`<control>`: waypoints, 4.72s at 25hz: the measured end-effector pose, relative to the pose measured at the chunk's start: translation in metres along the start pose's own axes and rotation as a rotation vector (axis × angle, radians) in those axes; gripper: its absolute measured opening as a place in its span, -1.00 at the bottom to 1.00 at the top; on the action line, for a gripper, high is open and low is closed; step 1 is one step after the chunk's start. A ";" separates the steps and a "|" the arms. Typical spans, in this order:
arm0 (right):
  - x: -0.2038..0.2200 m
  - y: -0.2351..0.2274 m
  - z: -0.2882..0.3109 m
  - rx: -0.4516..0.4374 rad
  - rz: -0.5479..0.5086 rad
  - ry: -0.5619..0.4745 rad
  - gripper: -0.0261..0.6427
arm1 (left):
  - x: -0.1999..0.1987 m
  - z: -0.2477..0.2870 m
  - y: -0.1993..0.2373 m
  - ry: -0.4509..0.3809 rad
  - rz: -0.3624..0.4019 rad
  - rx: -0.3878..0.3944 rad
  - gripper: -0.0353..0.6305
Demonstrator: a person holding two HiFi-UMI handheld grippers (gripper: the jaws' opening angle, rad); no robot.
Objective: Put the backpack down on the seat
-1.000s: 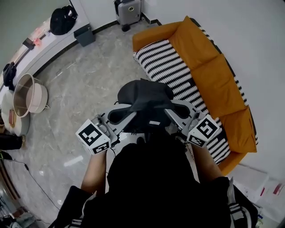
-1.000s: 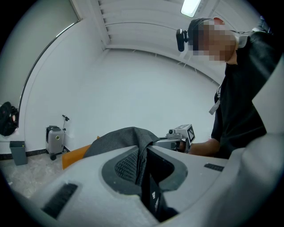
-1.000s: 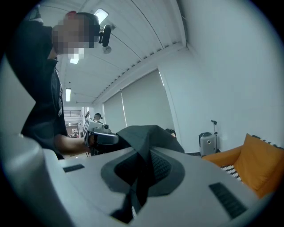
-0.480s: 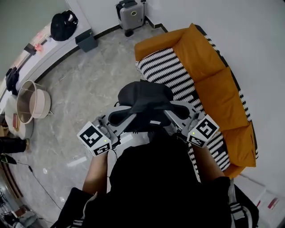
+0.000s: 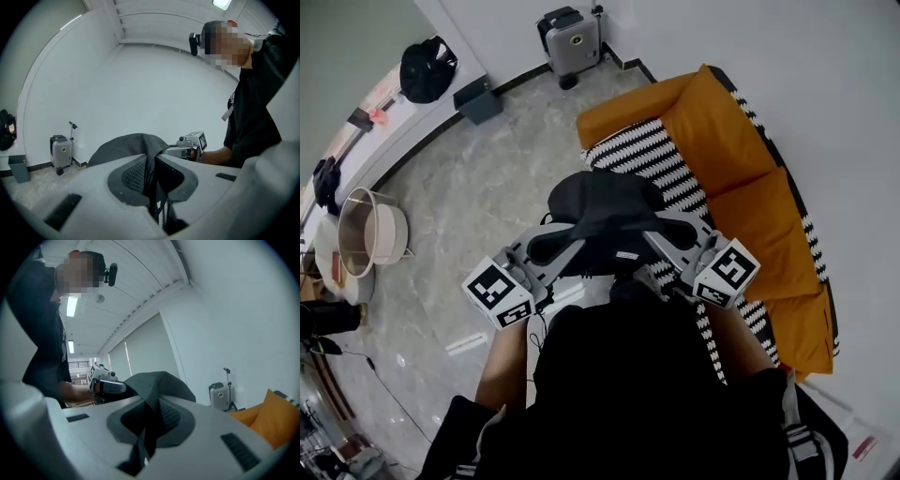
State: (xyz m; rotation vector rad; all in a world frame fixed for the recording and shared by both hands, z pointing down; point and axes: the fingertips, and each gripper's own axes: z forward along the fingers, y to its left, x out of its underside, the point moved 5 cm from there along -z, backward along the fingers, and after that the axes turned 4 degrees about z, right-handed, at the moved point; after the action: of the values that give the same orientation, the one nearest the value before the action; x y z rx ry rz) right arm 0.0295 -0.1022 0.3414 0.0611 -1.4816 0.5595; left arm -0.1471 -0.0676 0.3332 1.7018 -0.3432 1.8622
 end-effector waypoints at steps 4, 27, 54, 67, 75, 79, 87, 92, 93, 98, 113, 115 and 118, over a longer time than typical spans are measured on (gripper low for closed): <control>-0.008 -0.027 0.006 0.000 0.001 0.003 -0.82 | -0.005 0.020 0.019 0.006 -0.014 -0.004 -0.76; -0.018 -0.125 0.041 0.204 0.099 -0.011 -0.82 | -0.015 0.105 0.135 0.082 -0.002 0.188 -0.76; -0.014 -0.219 0.096 0.580 0.219 -0.015 -0.82 | -0.005 0.199 0.271 0.177 -0.035 0.519 -0.76; 0.018 -0.295 0.078 0.601 0.308 -0.002 -0.82 | 0.029 0.274 0.296 0.286 -0.067 0.535 -0.76; 0.041 -0.353 0.064 0.610 0.384 0.035 -0.82 | 0.058 0.329 0.311 0.343 -0.144 0.530 -0.76; 0.050 -0.378 0.061 0.608 0.408 0.062 -0.82 | 0.072 0.349 0.320 0.373 -0.175 0.516 -0.76; 0.065 -0.427 0.055 0.602 0.415 0.114 -0.82 | 0.091 0.388 0.334 0.421 -0.195 0.505 -0.76; 0.077 -0.448 0.051 0.608 0.450 0.120 -0.82 | 0.102 0.406 0.340 0.463 -0.184 0.499 -0.76; 0.080 -0.452 0.050 0.609 0.454 0.119 -0.82 | 0.104 0.409 0.340 0.471 -0.180 0.498 -0.76; 0.082 -0.473 0.044 0.606 0.452 0.111 -0.82 | 0.106 0.429 0.345 0.472 -0.180 0.483 -0.76; 0.079 -0.552 0.037 0.652 0.346 0.124 -0.82 | 0.098 0.501 0.377 0.497 -0.048 0.416 -0.76; 0.080 -0.559 0.036 0.668 0.348 0.117 -0.82 | 0.099 0.508 0.380 0.498 -0.044 0.406 -0.76; 0.082 -0.568 0.037 0.700 0.357 0.108 -0.82 | 0.100 0.519 0.386 0.501 -0.038 0.391 -0.76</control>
State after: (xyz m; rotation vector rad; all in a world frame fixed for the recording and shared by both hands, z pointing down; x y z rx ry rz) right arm 0.2161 -0.5856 0.5914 0.3110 -1.1364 1.3336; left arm 0.0540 -0.6380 0.5830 1.3786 0.2691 2.3500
